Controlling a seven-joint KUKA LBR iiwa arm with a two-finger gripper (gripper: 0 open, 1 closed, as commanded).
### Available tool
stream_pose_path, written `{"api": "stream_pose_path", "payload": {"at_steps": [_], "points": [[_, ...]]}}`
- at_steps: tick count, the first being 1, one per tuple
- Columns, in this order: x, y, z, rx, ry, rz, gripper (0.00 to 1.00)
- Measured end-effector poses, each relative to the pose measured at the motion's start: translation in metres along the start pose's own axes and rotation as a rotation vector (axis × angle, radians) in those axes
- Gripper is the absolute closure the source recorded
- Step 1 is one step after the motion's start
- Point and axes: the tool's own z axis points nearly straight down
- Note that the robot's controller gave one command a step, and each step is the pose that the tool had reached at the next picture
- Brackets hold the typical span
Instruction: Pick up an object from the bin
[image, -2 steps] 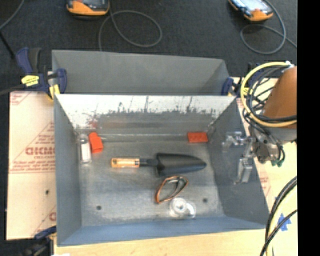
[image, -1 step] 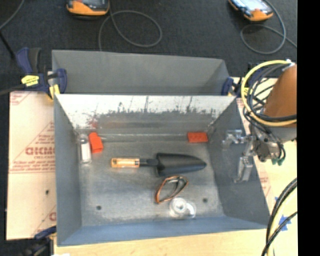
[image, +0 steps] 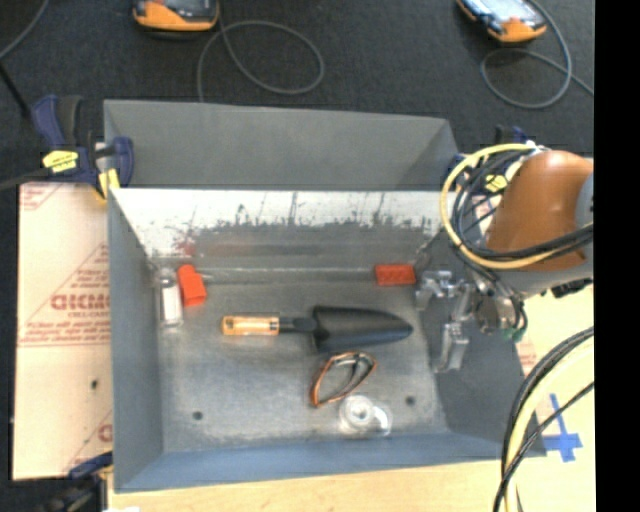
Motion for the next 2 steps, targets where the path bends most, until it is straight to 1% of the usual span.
{"api": "stream_pose_path", "payload": {"at_steps": [1,2], "points": [[-0.033,0.031,0.022,-0.002,0.011,-0.027,0.00],[-0.057,0.045,0.019,-0.002,-0.005,-0.019,0.00]]}}
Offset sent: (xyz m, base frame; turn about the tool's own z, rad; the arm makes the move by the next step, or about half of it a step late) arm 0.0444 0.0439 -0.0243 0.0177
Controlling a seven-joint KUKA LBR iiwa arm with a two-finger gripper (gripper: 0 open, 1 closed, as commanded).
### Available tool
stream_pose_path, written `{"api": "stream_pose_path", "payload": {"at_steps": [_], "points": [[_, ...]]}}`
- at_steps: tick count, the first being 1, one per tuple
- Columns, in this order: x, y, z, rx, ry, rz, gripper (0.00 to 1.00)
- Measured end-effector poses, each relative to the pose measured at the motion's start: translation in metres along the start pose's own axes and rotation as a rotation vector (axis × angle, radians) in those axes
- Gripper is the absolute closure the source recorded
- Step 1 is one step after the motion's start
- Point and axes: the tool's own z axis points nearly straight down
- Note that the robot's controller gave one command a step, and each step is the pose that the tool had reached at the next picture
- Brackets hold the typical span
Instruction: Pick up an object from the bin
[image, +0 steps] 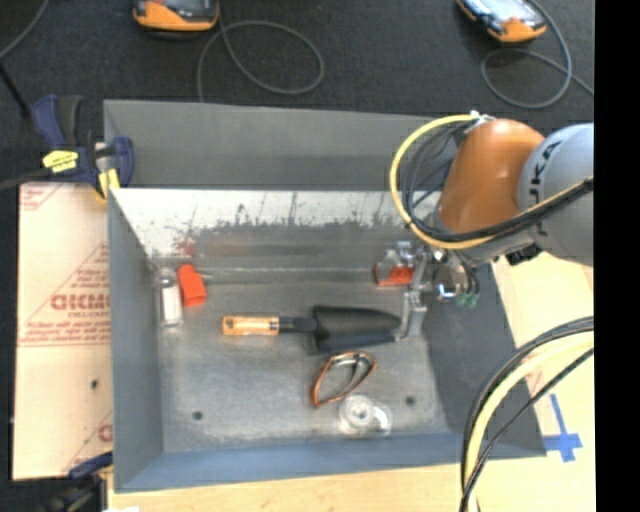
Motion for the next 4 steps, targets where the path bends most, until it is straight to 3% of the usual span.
{"api": "stream_pose_path", "payload": {"at_steps": [1,2,3,4], "points": [[0.019,0.006,0.023,0.000,0.008,0.062,0.00],[0.009,0.027,0.048,0.002,-0.004,0.002,1.00],[0.009,0.027,0.048,0.002,-0.004,0.002,1.00],[0.007,0.022,-0.064,0.004,-0.006,-0.063,1.00]]}}
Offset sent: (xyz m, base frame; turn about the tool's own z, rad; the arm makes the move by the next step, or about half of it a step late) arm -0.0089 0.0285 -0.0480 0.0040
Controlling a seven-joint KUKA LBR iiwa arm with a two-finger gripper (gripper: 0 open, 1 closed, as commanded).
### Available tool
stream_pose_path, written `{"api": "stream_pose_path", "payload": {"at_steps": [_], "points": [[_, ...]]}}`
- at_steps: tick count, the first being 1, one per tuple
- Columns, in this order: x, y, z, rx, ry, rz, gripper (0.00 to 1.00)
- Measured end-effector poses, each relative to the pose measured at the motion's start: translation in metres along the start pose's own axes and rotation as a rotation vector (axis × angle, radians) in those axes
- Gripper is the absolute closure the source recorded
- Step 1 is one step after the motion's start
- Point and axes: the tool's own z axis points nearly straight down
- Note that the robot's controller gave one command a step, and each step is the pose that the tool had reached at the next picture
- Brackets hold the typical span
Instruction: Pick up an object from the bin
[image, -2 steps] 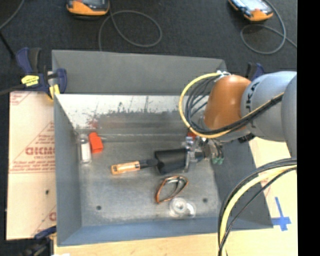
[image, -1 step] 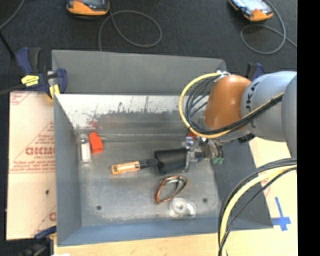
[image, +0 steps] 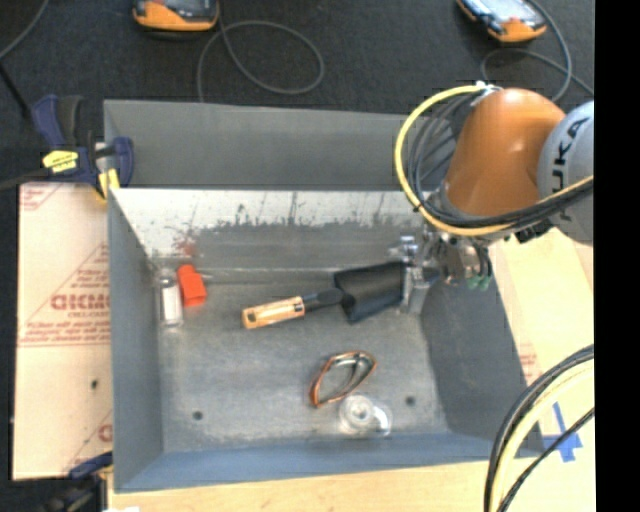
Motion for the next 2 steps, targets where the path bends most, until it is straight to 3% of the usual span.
{"api": "stream_pose_path", "payload": {"at_steps": [1,2], "points": [[0.000,0.000,0.000,0.000,0.000,-0.001,1.00],[-0.013,0.017,-0.151,0.002,-0.006,-0.060,1.00]]}}
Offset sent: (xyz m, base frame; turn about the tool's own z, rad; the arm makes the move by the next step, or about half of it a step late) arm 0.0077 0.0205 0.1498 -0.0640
